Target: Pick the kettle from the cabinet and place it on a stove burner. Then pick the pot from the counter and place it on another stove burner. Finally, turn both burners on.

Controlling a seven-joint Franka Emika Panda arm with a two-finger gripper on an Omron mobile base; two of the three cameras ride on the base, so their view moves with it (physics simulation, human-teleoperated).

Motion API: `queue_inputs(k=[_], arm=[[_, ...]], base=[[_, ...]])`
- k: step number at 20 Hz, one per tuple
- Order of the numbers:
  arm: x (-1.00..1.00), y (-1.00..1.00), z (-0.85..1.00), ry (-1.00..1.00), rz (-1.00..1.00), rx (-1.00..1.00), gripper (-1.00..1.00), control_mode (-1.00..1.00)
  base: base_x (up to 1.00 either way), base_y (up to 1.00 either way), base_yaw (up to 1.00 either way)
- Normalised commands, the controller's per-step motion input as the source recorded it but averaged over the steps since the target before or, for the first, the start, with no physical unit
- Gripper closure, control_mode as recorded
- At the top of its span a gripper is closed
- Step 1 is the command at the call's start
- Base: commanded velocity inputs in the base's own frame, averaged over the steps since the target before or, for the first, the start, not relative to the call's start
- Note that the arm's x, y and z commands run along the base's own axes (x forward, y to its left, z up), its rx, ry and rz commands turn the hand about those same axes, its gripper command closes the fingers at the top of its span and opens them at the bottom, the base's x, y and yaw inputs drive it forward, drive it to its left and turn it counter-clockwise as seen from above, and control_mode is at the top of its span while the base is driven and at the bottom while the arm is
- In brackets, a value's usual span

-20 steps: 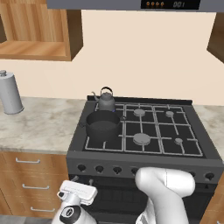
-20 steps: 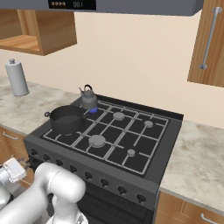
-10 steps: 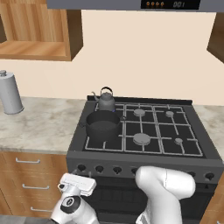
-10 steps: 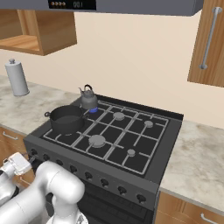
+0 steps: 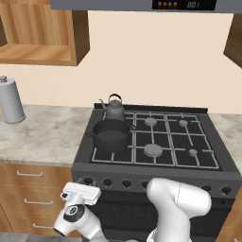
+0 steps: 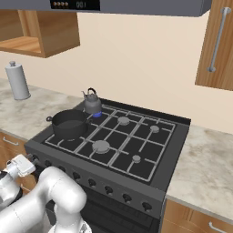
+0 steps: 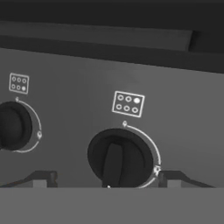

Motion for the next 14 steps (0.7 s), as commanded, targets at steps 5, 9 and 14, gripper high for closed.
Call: queue_inputs(k=[5, 9, 14], arm=[[0.11, 0.06, -0.17, 0.0, 0.0, 0.0, -1.0, -1.0], [0.0, -0.06, -0.07, -0.02, 0.0, 0.0, -1.0, -1.0], [0.0, -0.2, -0.01, -0.06, 0.0, 0.0, -1.0, -1.0]], base=[[0.0, 0.0, 0.0], [0.0, 0.0, 0.0], [0.0, 0.0, 0.0]])
